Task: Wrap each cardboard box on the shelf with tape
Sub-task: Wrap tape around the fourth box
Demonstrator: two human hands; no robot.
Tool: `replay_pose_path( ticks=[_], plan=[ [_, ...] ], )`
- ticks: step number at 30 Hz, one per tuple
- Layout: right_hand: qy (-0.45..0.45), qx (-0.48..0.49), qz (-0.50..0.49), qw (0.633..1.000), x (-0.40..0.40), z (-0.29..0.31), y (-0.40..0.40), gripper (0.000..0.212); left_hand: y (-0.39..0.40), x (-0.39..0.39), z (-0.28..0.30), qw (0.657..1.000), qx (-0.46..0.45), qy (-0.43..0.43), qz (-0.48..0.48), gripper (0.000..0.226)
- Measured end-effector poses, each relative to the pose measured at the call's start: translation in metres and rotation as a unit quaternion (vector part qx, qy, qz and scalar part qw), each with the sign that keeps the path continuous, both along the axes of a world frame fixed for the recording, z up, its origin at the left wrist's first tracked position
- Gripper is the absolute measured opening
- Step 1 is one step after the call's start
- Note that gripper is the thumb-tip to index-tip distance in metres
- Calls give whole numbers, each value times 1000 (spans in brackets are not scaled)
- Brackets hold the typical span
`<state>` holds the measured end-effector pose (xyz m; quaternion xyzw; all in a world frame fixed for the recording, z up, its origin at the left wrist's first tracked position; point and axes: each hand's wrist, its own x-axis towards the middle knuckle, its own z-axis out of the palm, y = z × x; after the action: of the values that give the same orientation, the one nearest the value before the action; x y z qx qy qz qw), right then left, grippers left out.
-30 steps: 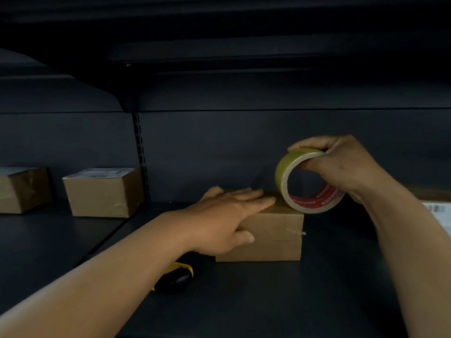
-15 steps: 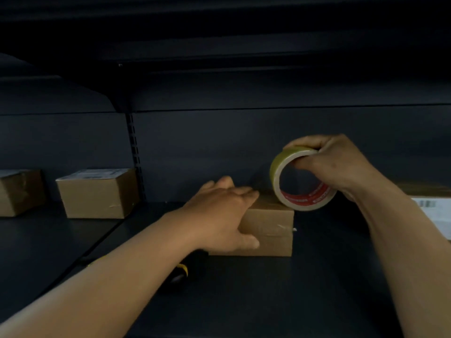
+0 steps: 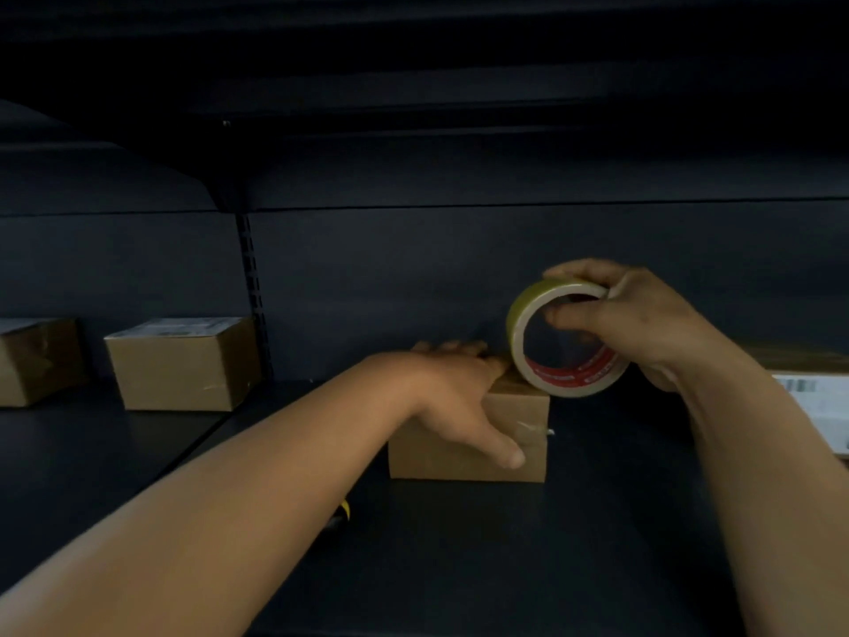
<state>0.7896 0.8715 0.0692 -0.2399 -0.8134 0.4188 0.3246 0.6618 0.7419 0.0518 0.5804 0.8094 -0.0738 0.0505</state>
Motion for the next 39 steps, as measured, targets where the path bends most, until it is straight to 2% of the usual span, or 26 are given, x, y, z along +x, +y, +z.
replay_pose_path(
  ticks=[5,8,12,16,19,22,27,29,32,35,39],
  plan=[
    [-44,-66,-17,997,2,-9,8,41,17,8,7,997,-44,23,53,108],
    [-13,-102,-40,994,-3,-13,9,40,22,7,6,998,-39,8,56,108],
    [53,-164,-64,983,-12,-18,9,28,22,3,0,999,-14,-17,27,103],
    [83,-246,-17,966,-12,-22,9,26,24,1,-1,999,6,-26,36,104],
    [88,-296,28,951,-8,-26,11,33,24,0,-4,999,20,-26,36,105],
    [61,-295,59,952,-2,-26,13,37,22,1,-4,998,41,-37,37,103],
    [52,-253,31,966,-3,-23,9,29,18,-5,-3,990,78,-111,36,99],
    [85,-241,22,967,0,-19,11,26,11,-11,-1,981,116,-149,38,105],
    [144,-225,-18,963,6,-16,16,30,-8,-26,7,949,221,-217,59,113],
    [161,-231,-3,960,-1,-18,12,31,-22,-34,4,928,272,-248,54,119],
    [211,-262,29,941,-11,-18,1,19,-29,-39,-9,871,343,-348,49,125]
  ],
)
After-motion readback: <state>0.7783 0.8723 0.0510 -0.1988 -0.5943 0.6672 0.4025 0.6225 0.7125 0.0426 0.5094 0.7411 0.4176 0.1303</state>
